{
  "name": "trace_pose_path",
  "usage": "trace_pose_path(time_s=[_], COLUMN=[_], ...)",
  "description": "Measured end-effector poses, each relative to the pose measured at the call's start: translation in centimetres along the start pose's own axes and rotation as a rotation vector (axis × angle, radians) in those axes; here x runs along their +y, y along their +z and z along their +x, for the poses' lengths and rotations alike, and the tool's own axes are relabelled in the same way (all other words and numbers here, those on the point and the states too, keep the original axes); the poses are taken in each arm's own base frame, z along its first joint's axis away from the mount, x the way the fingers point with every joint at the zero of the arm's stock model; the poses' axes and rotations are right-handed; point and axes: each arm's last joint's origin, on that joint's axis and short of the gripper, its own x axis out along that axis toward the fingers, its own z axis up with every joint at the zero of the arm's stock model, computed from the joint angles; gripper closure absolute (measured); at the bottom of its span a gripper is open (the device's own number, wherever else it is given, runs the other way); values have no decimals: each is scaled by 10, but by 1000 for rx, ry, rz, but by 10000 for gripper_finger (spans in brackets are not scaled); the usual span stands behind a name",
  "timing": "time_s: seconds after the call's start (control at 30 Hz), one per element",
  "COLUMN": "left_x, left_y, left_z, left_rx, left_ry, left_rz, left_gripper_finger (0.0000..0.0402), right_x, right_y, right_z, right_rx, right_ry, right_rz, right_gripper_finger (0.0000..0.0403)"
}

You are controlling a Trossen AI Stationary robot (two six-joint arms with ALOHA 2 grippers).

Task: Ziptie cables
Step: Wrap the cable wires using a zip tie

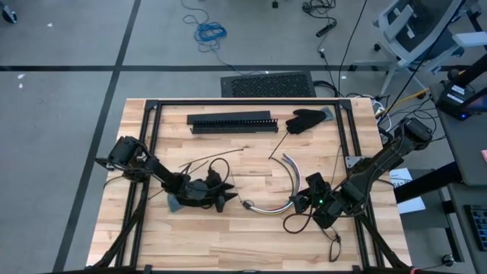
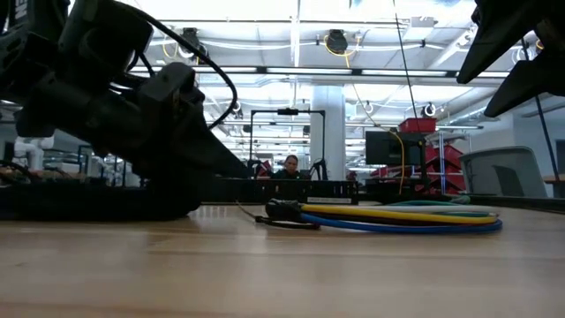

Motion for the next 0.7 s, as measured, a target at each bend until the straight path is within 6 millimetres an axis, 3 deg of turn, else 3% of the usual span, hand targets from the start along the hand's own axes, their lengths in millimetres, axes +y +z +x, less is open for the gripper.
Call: trace_pose_path(time_s=[0.47, 0.7], left_x=[13, 28], left_y=[0, 21], left_z=[2, -6], left_rx=[99, 175], left_ry=[53, 139], left_rz=[138, 178], left_gripper_finger=[185, 185], right_x=[1, 1], right_y=[0, 0], right_z=[0, 0], right_rx=[2, 2], right_ry=[9, 8], right_rz=[-12, -22], right_gripper_finger=[167, 167])
